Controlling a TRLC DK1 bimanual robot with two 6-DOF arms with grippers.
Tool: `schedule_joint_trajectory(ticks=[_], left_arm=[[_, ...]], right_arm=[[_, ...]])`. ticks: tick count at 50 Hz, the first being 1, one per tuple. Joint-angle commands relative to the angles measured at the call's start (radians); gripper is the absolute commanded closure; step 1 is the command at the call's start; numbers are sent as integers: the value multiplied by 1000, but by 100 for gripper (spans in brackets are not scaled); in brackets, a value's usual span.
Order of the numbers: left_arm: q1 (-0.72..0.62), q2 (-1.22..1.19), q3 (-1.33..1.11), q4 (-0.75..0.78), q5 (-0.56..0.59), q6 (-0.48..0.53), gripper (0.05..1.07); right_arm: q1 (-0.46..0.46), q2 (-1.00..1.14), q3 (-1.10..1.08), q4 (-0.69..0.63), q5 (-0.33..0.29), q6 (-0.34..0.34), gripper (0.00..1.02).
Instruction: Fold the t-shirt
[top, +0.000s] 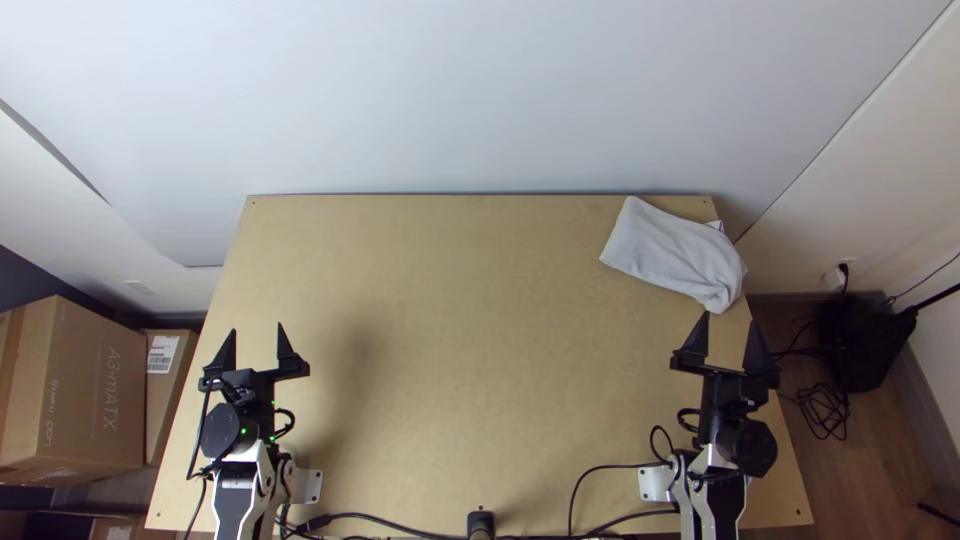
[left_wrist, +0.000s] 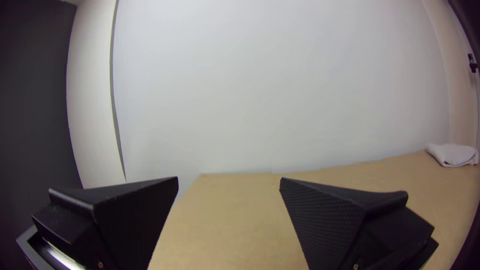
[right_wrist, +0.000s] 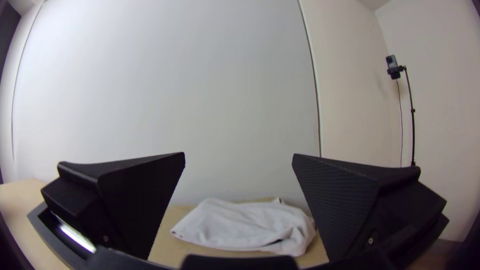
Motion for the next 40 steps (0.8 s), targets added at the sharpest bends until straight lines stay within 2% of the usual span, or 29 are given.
schedule_joint_trajectory(ticks=[1,4,7,40], left_arm=[[8,1,-46,-18,11,-47,10],[40,29,-46,-15,11,-73,10],[50,11,-46,-15,12,-74,10],[46,0,-46,-14,14,-74,10]], right_arm=[[-11,-7,-12,-144,7,6,4],[-17,-3,-6,-297,5,3,4],[-9,26,-5,-300,-14,1,4],[-1,-1,-6,-297,-14,1,4]])
